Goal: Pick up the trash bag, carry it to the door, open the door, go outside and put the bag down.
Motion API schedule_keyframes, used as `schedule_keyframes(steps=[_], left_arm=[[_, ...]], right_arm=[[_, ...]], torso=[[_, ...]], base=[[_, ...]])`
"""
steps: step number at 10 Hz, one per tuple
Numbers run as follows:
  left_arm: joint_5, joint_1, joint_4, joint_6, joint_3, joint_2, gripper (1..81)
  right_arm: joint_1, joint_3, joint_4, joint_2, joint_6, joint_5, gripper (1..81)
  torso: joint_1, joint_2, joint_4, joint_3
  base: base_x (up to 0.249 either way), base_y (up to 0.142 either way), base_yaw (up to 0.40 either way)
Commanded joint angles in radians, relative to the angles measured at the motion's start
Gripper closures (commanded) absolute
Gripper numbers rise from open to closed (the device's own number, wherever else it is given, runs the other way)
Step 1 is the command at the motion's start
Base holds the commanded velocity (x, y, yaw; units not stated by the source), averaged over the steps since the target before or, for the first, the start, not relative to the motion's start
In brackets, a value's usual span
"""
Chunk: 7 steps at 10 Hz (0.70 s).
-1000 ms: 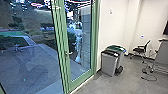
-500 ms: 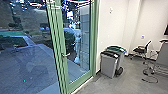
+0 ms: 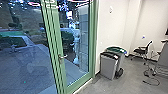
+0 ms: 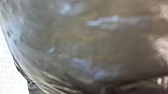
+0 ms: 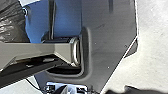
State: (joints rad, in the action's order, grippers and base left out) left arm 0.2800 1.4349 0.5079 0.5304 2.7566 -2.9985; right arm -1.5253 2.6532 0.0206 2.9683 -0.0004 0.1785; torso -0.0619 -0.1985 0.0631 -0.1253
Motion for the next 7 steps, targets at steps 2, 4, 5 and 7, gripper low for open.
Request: schedule_keyframes(steps=[2, 4, 5, 7], left_arm=[[0.08, -0.061, -0.003, 0.01, 0.002, 0.002, 81.1], [0.08, -0.061, -0.003, 0.011, 0.002, 0.004, 81.1], [0.08, -0.061, -0.003, 0.011, 0.002, 0.002, 81.1], [0.079, -0.061, -0.003, 0.01, 0.002, 0.001, 81.1]], right_arm=[[0.05, 0.0, -0.002, 0.004, -0.004, 0.065, 1.0], [0.049, 0.0, -0.002, 0.005, -0.004, 0.065, 1.0], [0.046, 0.0, -0.002, 0.005, -0.004, 0.065, 1.0], [0.041, 0.0, -0.001, 0.005, -0.004, 0.065, 1.0]], torso=[[0.0, 0.0, 0.0, 0.0], [0.001, 0.0, 0.0, 0.0], [0.0, 0.0, 0.0, 0.0], [0.0, 0.0, 0.0, 0.0]], base=[[0.135, 0.0, 0.0], [0.133, 0.0, 0.0], [0.133, 0.0, 0.0], [0.133, 0.0, 0.0]])
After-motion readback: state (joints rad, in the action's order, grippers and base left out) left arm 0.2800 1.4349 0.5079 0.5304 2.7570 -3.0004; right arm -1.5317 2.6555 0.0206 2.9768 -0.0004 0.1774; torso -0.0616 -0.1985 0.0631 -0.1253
